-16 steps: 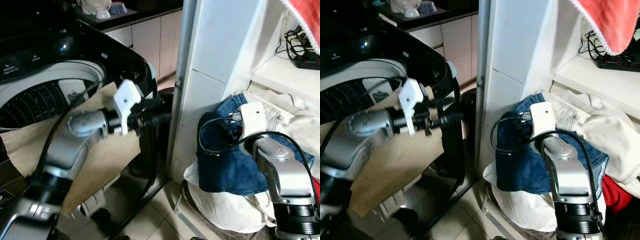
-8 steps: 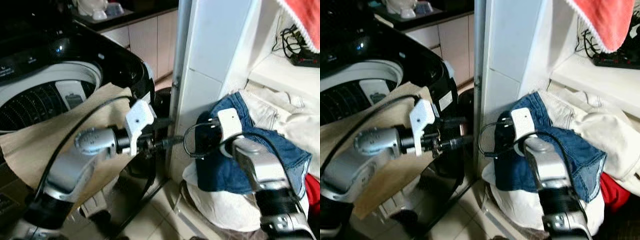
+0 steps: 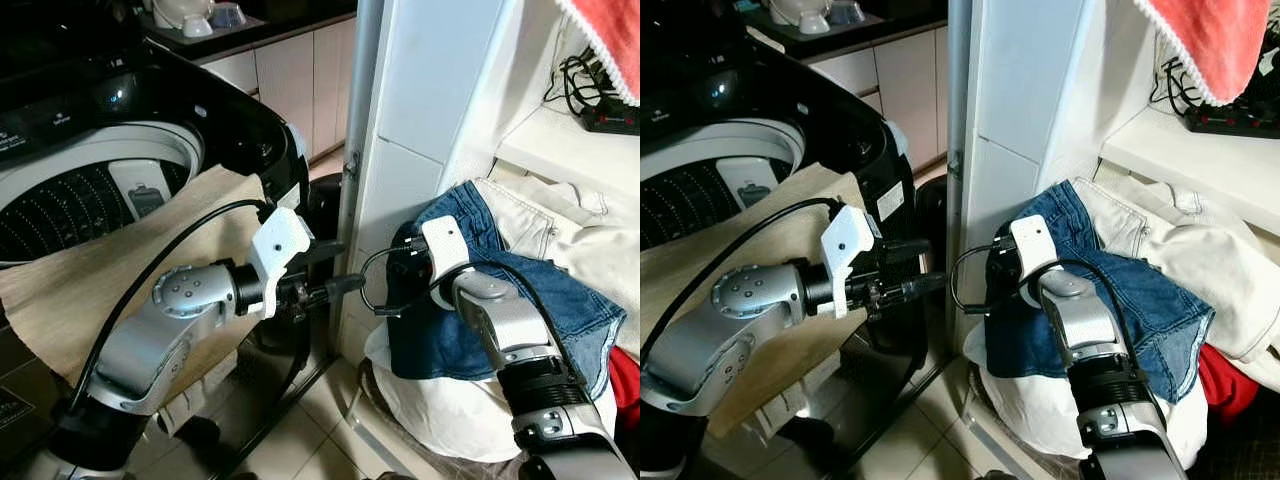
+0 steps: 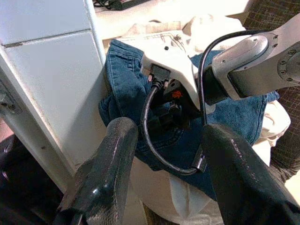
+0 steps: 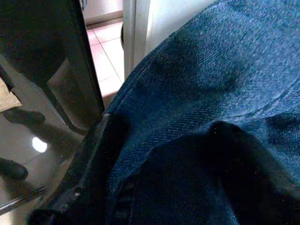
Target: Clothes washing
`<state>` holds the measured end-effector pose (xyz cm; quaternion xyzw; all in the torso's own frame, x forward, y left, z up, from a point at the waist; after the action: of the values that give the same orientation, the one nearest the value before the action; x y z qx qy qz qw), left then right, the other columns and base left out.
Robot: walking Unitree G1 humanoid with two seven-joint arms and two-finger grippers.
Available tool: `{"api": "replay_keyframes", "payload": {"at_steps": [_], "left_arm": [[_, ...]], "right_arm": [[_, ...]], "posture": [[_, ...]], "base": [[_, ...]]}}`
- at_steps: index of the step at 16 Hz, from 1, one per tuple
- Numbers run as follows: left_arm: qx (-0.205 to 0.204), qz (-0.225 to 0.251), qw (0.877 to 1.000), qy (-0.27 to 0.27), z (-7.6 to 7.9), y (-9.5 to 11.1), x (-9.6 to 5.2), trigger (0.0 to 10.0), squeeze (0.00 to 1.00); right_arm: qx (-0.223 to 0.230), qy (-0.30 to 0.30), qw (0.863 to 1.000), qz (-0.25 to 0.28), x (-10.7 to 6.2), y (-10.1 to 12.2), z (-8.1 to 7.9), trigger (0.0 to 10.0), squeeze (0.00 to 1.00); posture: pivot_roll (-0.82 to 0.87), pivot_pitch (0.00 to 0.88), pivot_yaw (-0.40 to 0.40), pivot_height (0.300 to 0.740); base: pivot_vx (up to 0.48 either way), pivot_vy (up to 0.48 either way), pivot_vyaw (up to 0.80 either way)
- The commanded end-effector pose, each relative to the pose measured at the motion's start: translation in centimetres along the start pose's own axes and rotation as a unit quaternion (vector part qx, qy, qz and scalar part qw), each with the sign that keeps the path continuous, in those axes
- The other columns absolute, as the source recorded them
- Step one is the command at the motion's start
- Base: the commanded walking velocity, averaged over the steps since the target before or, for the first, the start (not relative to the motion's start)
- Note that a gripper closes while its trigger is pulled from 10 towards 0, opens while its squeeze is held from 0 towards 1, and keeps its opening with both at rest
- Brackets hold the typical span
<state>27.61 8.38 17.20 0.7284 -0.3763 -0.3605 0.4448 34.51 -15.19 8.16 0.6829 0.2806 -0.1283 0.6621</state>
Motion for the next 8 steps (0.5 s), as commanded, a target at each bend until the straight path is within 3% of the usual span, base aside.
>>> {"api": "replay_keyframes", "payload": {"at_steps": [1,8], "left_arm": [[0.01,0.004,1.0,0.002,-0.06,0.54,-0.22,10.0,0.0],[0.01,0.007,1.0,-0.002,-0.2,0.75,-0.06,10.0,0.0]], "right_arm": [[-0.006,0.01,1.0,0.009,0.12,0.62,-0.31,0.0,0.0],[0.027,0.011,0.999,0.029,-0.37,1.04,0.3,0.0,0.0]], "posture": [[-0.03,0.0,-0.006,0.74],[-0.04,0.0,0.007,0.74]], "base": [[0.0,0.0,0.0],[0.0,0.0,0.0]]}}
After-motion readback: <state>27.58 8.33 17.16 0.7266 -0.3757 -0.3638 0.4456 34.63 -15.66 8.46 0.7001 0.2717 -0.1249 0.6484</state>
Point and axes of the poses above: a point about 5 cm out from each wrist's last joint towards the gripper, its own x axis pointing out of the wrist towards the gripper, its own y axis along the axis of the wrist's last joint, z = x × y, the point moved 2 cm from there along x, pointing out of the wrist towards the gripper, and after that the axes turned 14 degrees about x, right-handed, at the moved point
